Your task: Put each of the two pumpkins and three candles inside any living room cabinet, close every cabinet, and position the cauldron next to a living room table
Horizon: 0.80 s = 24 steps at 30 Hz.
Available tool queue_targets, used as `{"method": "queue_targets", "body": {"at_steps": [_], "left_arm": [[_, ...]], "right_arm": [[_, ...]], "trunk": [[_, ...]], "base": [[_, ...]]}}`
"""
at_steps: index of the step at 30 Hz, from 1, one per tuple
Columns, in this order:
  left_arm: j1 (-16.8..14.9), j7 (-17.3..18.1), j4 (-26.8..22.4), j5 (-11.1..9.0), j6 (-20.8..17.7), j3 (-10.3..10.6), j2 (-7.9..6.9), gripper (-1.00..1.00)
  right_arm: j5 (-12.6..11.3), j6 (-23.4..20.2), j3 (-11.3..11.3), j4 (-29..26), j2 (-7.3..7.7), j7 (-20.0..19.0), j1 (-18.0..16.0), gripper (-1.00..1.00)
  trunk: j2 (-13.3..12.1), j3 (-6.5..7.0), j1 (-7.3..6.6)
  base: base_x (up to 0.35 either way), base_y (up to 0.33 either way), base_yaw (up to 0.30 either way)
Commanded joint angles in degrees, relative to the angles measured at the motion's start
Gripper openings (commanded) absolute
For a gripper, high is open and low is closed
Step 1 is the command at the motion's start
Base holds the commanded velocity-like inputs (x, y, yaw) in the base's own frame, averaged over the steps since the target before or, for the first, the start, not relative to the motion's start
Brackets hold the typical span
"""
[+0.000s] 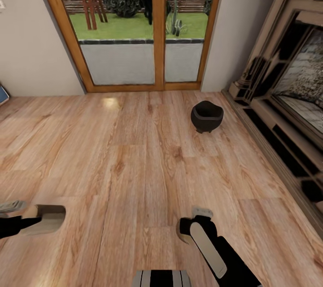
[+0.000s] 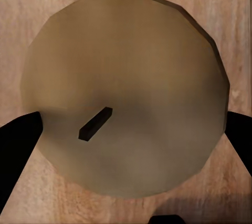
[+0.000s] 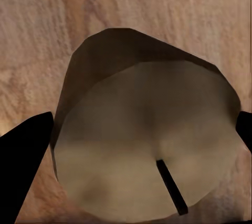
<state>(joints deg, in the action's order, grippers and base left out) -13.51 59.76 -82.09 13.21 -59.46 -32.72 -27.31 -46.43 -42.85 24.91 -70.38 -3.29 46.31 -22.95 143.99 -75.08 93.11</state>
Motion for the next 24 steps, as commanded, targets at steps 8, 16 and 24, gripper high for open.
{"method": "queue_targets", "body": {"at_steps": [8,16,24], "left_arm": [[-0.21,-6.97,0.00,-0.01,0.05,1.31,2.30,-1.00],[-0.23,-13.31,0.15,0.04,0.02,1.51,5.99,-1.00],[-0.20,-29.17,2.21,-0.21,0.20,5.48,13.21,-1.00]], "right_arm": [[-0.10,-2.90,0.05,-1.56,-4.10,10.14,0.01,-1.00],[-0.16,-4.58,0.11,-1.60,-6.71,15.10,0.01,-1.00],[-0.16,-4.62,0.29,-1.65,-6.71,16.00,0.01,-1.00]], "trunk": [[-0.11,1.78,-0.20],[-0.22,3.55,-0.41],[-0.32,5.32,-0.61]], "base": [[0.000,0.000,0.000],[0.000,0.000,0.000],[0.000,0.000,0.000]]}}
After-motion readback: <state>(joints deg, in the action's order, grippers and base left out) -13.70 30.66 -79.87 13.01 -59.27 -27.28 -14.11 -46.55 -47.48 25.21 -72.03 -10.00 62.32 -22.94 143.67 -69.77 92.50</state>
